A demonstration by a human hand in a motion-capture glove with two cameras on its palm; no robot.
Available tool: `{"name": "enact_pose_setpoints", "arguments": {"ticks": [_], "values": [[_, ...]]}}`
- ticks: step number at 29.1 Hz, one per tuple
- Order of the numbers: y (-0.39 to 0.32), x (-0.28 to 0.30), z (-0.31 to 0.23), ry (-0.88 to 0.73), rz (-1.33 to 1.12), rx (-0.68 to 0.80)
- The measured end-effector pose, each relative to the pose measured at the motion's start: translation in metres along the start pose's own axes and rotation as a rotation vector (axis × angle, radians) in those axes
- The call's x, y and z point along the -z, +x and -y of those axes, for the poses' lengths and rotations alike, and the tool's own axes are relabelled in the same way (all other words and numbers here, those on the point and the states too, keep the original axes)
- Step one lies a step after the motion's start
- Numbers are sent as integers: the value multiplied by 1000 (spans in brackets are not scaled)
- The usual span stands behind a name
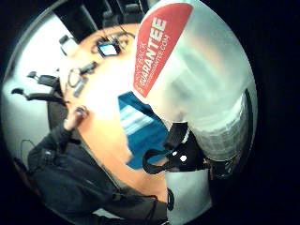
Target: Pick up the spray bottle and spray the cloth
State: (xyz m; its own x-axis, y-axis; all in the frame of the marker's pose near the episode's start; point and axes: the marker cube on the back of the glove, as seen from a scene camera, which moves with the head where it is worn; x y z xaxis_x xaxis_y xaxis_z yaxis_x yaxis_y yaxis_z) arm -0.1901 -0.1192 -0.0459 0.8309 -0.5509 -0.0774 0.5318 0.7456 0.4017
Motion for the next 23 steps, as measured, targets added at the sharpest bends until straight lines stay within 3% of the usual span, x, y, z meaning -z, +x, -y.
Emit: {"name": "enact_pose_setpoints", "arguments": {"ticks": [8,16,23], "values": [[-64,14,18,276,424,-95],[-126,-17,32,651,720,-367],[-161,-83,37,732,889,-431]]}}
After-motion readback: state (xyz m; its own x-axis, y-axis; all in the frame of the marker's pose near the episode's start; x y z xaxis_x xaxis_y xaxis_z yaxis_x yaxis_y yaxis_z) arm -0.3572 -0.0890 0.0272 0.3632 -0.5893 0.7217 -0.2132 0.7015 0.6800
